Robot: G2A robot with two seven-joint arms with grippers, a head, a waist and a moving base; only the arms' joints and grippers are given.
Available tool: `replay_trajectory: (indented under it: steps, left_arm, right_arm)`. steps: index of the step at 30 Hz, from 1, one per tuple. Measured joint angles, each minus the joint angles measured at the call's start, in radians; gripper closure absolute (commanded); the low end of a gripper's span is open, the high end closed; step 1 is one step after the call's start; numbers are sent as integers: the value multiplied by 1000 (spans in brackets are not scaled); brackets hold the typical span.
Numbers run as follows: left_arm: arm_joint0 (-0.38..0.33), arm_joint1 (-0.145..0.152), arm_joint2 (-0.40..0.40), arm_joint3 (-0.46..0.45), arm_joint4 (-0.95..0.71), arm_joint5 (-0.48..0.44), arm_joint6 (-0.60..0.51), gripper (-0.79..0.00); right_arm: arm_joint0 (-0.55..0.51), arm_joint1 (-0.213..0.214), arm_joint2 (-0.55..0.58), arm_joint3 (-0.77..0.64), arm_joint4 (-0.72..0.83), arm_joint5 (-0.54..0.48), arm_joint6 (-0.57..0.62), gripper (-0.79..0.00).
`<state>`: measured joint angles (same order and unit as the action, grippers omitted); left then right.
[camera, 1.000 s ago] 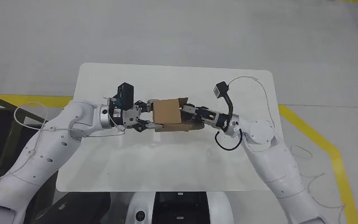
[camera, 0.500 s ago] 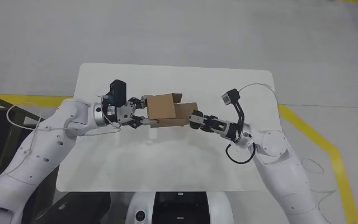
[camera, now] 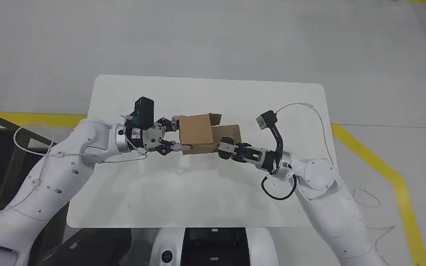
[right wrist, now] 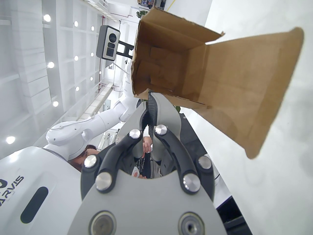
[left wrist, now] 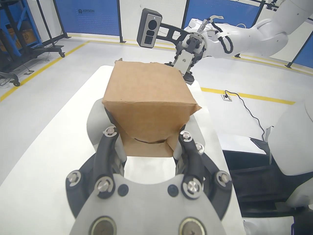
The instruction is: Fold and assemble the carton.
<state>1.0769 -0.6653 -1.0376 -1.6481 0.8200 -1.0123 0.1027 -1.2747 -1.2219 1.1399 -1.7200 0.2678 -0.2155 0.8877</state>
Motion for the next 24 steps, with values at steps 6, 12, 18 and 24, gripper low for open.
replay_trajectory:
  steps: [6,12,18,24]
  left_arm:
    - [-7,2,17,-13,-13,0,-11,-314]
    - [-13,7,26,-18,-27,0,-11,-314]
    - [-17,12,30,-13,-34,0,-7,-317]
    - [-18,17,32,-8,-35,0,2,-314]
  right_arm:
    - [42,-6,-43,19,4,9,6,0]
    - [59,-9,-63,34,3,6,-2,0]
    - [41,-2,-37,32,15,-8,-2,0]
    - [20,6,-10,28,18,-8,-7,0]
